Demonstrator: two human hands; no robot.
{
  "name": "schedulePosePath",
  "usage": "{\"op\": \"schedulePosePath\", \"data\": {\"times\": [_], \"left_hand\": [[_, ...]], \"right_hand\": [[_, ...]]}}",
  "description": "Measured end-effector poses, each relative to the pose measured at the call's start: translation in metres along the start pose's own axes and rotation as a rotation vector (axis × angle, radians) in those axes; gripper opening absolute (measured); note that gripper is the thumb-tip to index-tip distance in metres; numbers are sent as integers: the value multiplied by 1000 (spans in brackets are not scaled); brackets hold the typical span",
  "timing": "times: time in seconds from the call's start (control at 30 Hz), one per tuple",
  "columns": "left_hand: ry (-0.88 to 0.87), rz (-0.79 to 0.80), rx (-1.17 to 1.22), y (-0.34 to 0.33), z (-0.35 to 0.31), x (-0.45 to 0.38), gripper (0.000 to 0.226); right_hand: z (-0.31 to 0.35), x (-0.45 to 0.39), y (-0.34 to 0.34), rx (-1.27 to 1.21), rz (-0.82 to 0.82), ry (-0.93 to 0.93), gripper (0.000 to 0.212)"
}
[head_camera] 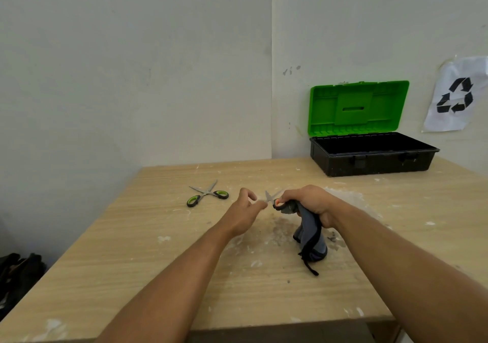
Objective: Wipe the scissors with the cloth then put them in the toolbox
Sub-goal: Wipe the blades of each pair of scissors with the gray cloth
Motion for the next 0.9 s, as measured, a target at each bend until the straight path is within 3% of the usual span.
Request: {"op": "schedulePosePath", "data": {"times": [0.13,0.2,0.3,0.5,0.63,0.77,0.9], "left_hand": [[-296,-134,-583,-6,0,6,50],[-432,-209,-733,-12,-8,8,49],[-512,-291,-733,-17,-19,10,34],[-631,-464,-601,-22,-25,17,27],[-487,-542,-259,-19,-24,12,19],[-62,-556,303,-12,-15,2,17],[197,-545,553,-8,-9,-4,26]], "right_hand": [[1,-1,-3,7,4,-11,22],[2,0,-6,25,28,5,18],[5,-2,-9,3,43,39,18],[12,-4,-9,-92,3,45,24],[15,0,-11,-263,77,48,28],[9,0,-6,-453,36,11,21],[4,-4,-4,-365,-224,147,14]]}}
Point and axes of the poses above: each hand's wrist, its own x-axis away from the middle knuckle, its own y-axis out of the back of the hand, z = x × y, the point moved 3 cm from there along -x, towards the middle knuckle, and after that the axes turned 7 degrees about -z, right-handed, at the moved point
